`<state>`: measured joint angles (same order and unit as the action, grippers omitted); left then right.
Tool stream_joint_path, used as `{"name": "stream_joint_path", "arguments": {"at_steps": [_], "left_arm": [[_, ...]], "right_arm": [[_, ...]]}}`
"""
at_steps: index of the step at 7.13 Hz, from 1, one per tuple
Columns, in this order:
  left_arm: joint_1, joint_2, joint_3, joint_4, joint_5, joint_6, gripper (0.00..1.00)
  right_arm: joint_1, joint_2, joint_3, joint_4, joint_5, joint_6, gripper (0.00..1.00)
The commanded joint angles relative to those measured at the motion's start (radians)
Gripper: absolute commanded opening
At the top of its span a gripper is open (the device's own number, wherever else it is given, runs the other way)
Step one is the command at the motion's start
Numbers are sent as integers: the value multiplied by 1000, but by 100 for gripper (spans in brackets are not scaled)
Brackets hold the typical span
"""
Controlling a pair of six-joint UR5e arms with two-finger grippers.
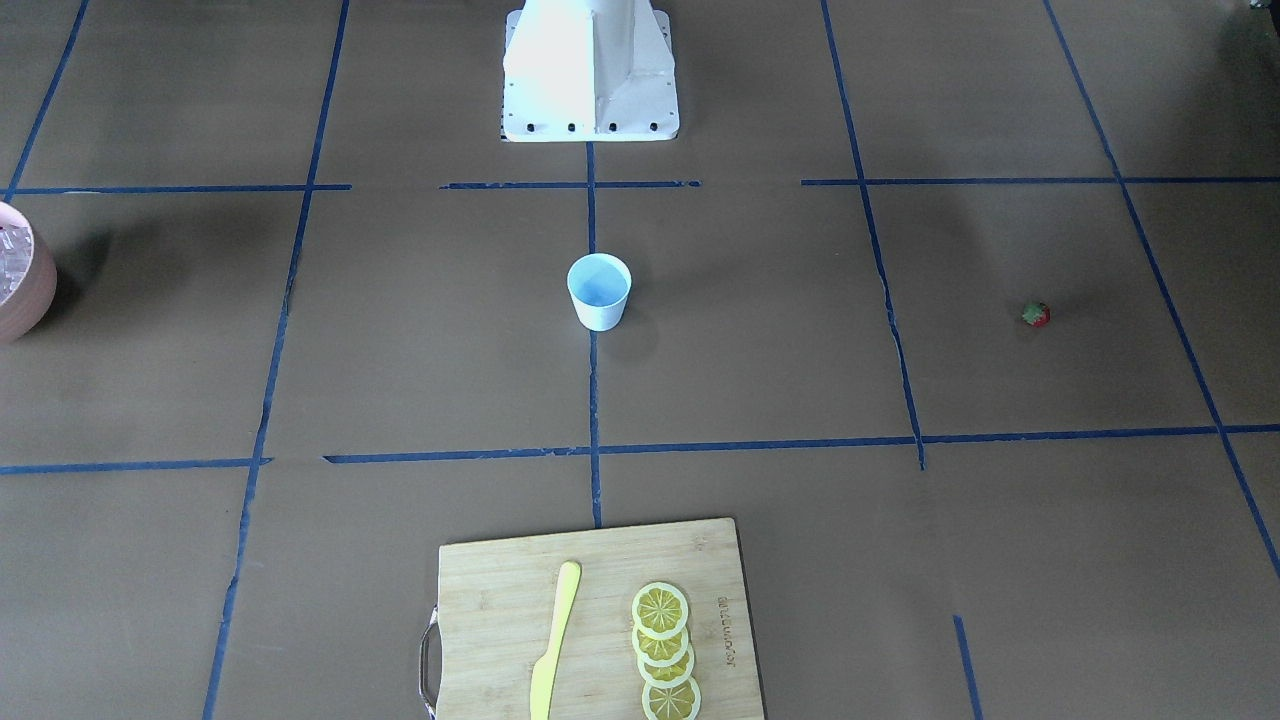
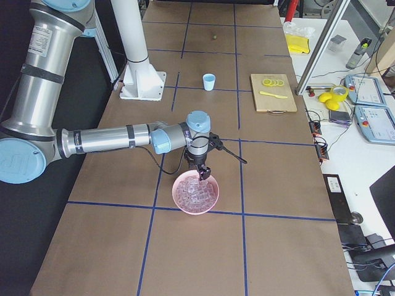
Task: Put ice and strawberries in cup
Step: 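Grasp an ice cube from the pink bowl with the right gripper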
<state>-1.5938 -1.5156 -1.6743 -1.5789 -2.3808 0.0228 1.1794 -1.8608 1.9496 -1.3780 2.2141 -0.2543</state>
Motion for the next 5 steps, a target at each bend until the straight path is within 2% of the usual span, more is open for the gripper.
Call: {"name": "stream_joint_path", "arguments": {"at_steps": [1,3,5], "left_arm": [[0,0,-1,-1,0,0,100],[0,0,-2,-1,-2,0,100],[0,0,-2,-1,-1,0,100]], "right_arm": [[-1,0,-29,1,9,-37,72],[-1,9,-61,2,4,-83,72],[-3,12,-69,2,-1,-83,67]]}}
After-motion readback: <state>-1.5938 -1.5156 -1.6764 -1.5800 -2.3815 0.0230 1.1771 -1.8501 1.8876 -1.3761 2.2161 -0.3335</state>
